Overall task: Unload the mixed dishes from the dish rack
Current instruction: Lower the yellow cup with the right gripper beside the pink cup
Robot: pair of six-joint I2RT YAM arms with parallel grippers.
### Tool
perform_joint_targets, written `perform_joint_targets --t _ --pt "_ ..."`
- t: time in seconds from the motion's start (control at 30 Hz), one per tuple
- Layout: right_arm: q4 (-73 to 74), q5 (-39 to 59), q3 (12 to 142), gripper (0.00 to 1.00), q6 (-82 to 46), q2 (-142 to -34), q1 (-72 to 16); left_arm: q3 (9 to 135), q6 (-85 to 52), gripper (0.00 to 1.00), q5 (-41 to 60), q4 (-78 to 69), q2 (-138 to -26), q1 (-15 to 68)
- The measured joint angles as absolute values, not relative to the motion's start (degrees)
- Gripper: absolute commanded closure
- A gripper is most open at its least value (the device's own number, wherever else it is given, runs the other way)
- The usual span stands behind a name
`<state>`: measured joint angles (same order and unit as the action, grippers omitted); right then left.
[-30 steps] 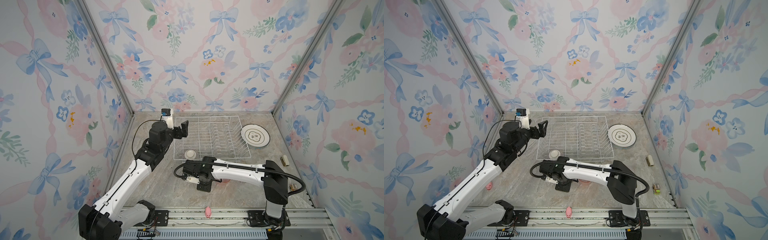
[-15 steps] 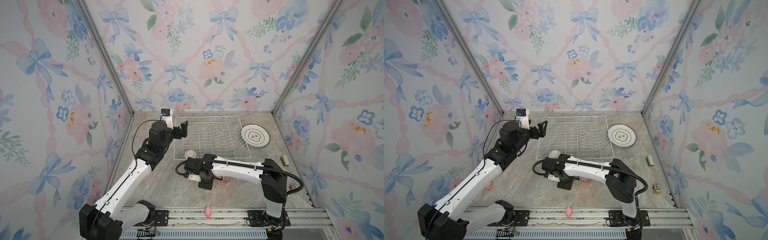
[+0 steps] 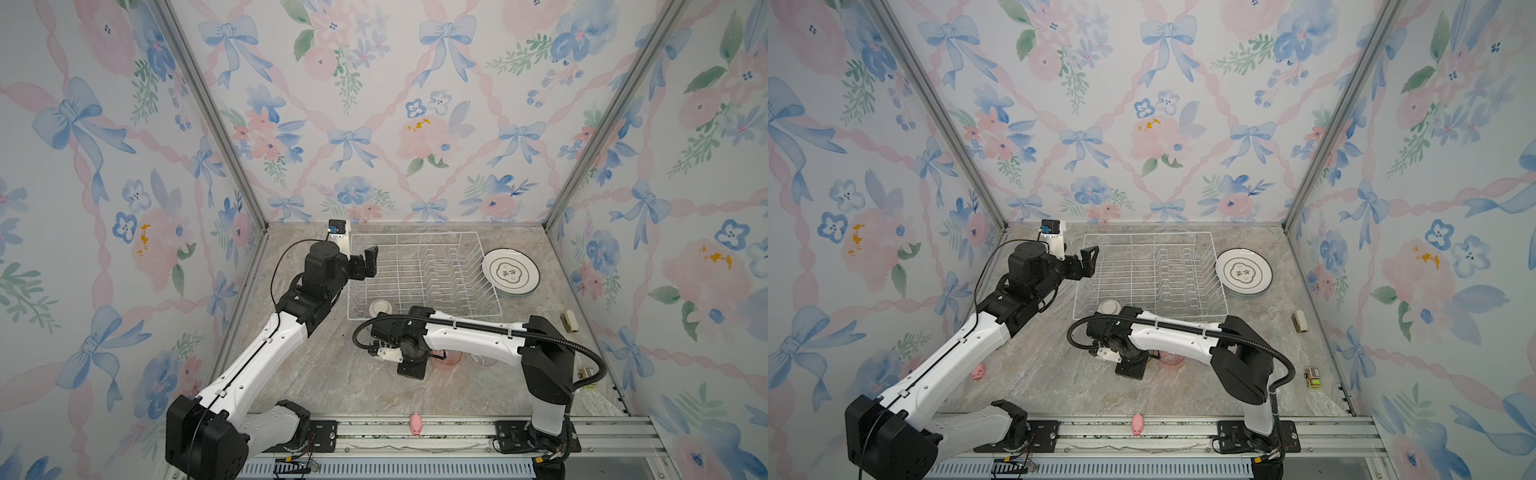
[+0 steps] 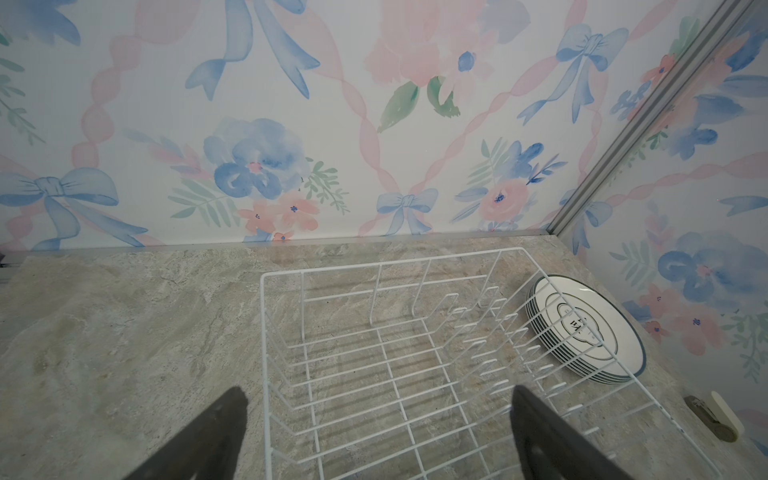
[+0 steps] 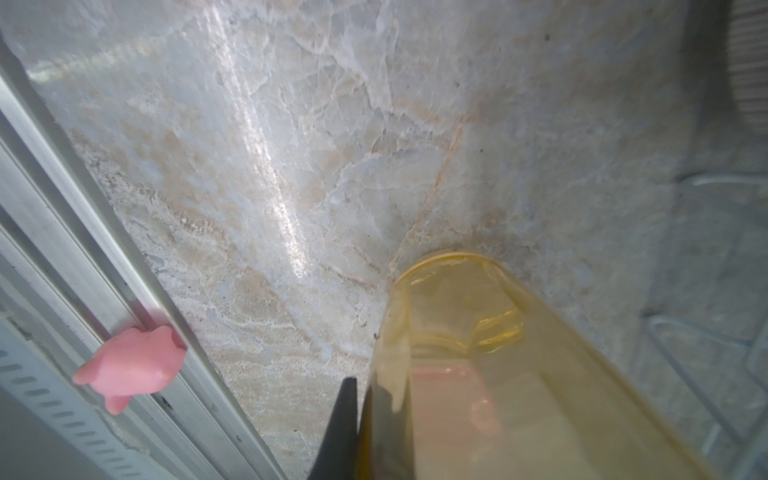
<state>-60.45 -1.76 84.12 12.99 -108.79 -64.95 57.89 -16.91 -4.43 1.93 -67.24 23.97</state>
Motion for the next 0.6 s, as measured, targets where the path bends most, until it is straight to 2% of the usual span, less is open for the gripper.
perform_joint_targets --t 0.17,0.3,0.47,0.6 --pt "-59.9 -1.1 83.8 0.92 13.3 -108.8 -64.8 58.0 -16.9 0.02 -4.0 2.4 -67.4 23.9" --pt "-59.4 -0.3 83.7 0.80 13.7 -108.8 -64.6 58.3 -16.8 0.02 -3.8 3.0 -67.5 23.9" --pt "-59.0 -0.2 83.7 0.74 14.3 -108.8 -64.5 58.7 -16.6 0.02 -3.6 3.2 -68.2 23.8" --pt "-58.8 -0.2 83.7 0.64 14.3 -108.8 -64.5 58.7 -16.6 0.02 -3.6 3.2 -68.3 23.8"
